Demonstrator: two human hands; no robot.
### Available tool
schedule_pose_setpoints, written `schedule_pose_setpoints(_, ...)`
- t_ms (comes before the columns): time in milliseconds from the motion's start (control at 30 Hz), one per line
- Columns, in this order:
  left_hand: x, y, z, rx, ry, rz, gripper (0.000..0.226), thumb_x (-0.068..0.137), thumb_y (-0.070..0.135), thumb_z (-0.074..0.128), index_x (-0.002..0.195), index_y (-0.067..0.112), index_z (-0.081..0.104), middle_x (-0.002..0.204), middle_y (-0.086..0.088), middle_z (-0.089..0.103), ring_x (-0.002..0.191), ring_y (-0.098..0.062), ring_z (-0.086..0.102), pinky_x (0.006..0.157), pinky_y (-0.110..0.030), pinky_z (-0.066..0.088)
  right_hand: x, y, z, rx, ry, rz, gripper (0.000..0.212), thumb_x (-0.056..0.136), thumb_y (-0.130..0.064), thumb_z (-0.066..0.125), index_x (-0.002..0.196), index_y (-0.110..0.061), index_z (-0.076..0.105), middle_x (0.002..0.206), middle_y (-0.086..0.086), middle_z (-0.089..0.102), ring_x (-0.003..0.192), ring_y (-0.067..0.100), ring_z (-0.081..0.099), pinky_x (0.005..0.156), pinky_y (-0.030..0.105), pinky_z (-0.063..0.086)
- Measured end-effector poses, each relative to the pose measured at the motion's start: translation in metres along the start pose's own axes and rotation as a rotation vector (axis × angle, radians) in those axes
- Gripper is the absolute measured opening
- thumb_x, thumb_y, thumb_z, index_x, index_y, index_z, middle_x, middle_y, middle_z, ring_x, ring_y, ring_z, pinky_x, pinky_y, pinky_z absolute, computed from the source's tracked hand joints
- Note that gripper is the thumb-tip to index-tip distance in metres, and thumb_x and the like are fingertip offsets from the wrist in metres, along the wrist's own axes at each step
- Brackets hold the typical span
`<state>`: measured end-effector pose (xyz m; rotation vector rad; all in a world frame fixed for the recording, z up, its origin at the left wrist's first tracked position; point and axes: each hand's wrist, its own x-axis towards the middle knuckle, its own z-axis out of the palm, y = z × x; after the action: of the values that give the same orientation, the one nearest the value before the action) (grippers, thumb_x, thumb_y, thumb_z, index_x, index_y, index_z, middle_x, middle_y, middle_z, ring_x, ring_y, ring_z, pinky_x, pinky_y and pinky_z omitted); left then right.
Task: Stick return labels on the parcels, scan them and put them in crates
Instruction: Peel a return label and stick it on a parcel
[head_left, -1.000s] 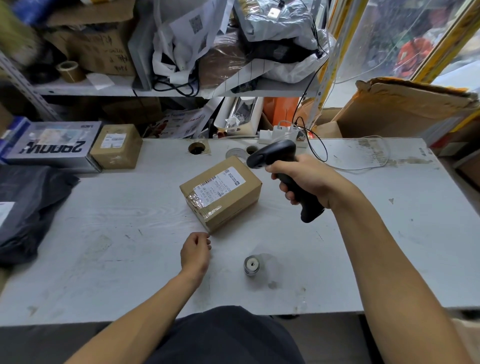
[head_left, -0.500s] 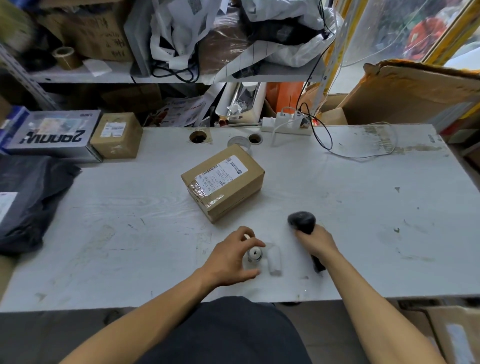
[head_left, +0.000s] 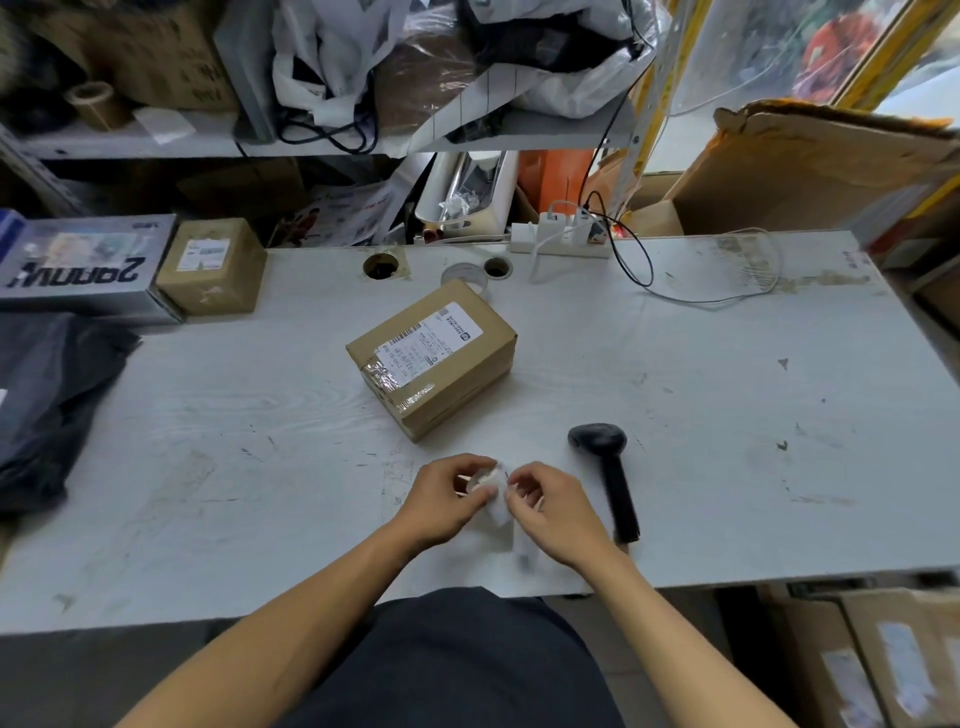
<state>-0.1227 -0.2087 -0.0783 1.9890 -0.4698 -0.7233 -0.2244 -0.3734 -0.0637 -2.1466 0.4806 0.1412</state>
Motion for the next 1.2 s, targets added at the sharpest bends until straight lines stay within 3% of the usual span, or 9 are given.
schedule_pose_setpoints(167, 0.001, 0.005, -0.014, -0.259, -0.048, -0.105, 0.030, 0.093, 0.008, 0.070, 0.117, 0.025, 0.070, 0.119, 0.003, 0.070, 0.106, -0.017, 0.069, 0.088, -0.027, 0.058, 0.009, -0.006, 0.001, 0.258, -0.080, 0.171, 0.025, 0.093, -0.035, 0.068, 0.117, -0.028, 0.069, 0.103, -0.011, 0.069, 0.093, 0.004, 0.064, 0.077, 0.013, 0.046)
schedule_pose_setpoints(333, 0.000, 0.012, -0.022, -0.522, -0.060, -0.187, 0.029, 0.094, -0.004, 0.061, 0.115, 0.015, 0.069, 0.118, -0.009, 0.071, 0.107, -0.023, 0.069, 0.085, -0.032, 0.059, 0.013, -0.018, -0.002, 0.478, -0.173, 0.259, 0.024, 0.102, -0.034, 0.057, 0.101, -0.022, 0.079, 0.101, -0.004, 0.076, 0.087, 0.003, 0.066, 0.079, 0.020, 0.049)
schedule_pose_setpoints(533, 0.001, 0.018, -0.022, -0.362, 0.053, -0.158, 0.022, 0.095, 0.014, 0.068, 0.113, 0.027, 0.072, 0.112, 0.001, 0.073, 0.100, -0.014, 0.071, 0.089, -0.033, 0.060, 0.017, -0.026, 0.003, 0.775, -0.078, 0.345, 0.018, 0.097, -0.014, 0.066, 0.105, -0.001, 0.076, 0.100, 0.016, 0.077, 0.090, 0.022, 0.073, 0.076, 0.028, 0.059)
schedule_pose_setpoints(667, 0.001, 0.025, -0.017, -0.284, 0.228, -0.153, 0.027, 0.089, 0.023, 0.077, 0.110, 0.034, 0.064, 0.113, 0.016, 0.065, 0.101, -0.004, 0.066, 0.079, -0.024, 0.057, 0.020, -0.031, 0.003, 0.864, -0.009, 0.396, 0.026, 0.086, -0.010, 0.079, 0.107, -0.001, 0.068, 0.097, 0.013, 0.077, 0.092, 0.024, 0.074, 0.077, 0.029, 0.059)
schedule_pose_setpoints(767, -0.002, 0.025, -0.011, -0.100, 0.381, -0.063, 0.024, 0.084, 0.024, 0.081, 0.095, 0.034, 0.061, 0.105, 0.014, 0.063, 0.093, -0.002, 0.064, 0.073, -0.020, 0.055, 0.020, -0.034, 0.005, 0.916, 0.075, 0.411, 0.030, 0.082, -0.005, 0.081, 0.104, -0.004, 0.060, 0.101, 0.017, 0.075, 0.089, 0.024, 0.074, 0.077, 0.033, 0.060)
schedule_pose_setpoints(833, -0.005, 0.022, -0.007, -0.030, 0.372, 0.067, 0.020, 0.086, 0.020, 0.078, 0.092, 0.035, 0.066, 0.102, 0.013, 0.064, 0.089, -0.003, 0.065, 0.070, -0.020, 0.056, 0.021, -0.036, 0.007, 1.011, 0.119, 0.429, 0.038, 0.082, 0.000, 0.080, 0.111, -0.006, 0.056, 0.106, 0.020, 0.073, 0.090, 0.026, 0.073, 0.076, 0.034, 0.061)
schedule_pose_setpoints(933, -0.009, 0.020, -0.004, 0.017, 0.288, 0.217, 0.021, 0.088, 0.017, 0.075, 0.108, 0.023, 0.076, 0.106, 0.013, 0.064, 0.092, -0.004, 0.066, 0.073, -0.020, 0.058, 0.023, -0.038, 0.008, 1.153, 0.138, 0.444, 0.046, 0.083, 0.003, 0.077, 0.120, -0.010, 0.054, 0.108, 0.020, 0.071, 0.091, 0.028, 0.073, 0.074, 0.034, 0.062)
schedule_pose_setpoints(1067, -0.010, 0.020, -0.005, 0.093, 0.231, 0.254, 0.043, 0.083, 0.032, 0.081, 0.124, 0.021, 0.072, 0.115, 0.011, 0.065, 0.098, -0.004, 0.064, 0.078, -0.022, 0.058, 0.023, -0.040, 0.007, 1.186, 0.102, 0.416, 0.034, 0.091, -0.008, 0.072, 0.123, -0.007, 0.060, 0.100, 0.015, 0.072, 0.087, 0.024, 0.073, 0.070, 0.032, 0.060)
schedule_pose_setpoints(1200, -0.010, 0.021, -0.009, 0.066, 0.267, 0.222, 0.051, 0.077, 0.042, 0.086, 0.121, 0.020, 0.072, 0.113, 0.011, 0.070, 0.097, 0.002, 0.065, 0.076, -0.018, 0.057, 0.024, -0.037, 0.005, 1.282, 0.056, 0.404, 0.028, 0.100, -0.019, 0.060, 0.123, -0.002, 0.061, 0.113, 0.024, 0.070, 0.095, 0.029, 0.072, 0.075, 0.037, 0.059)
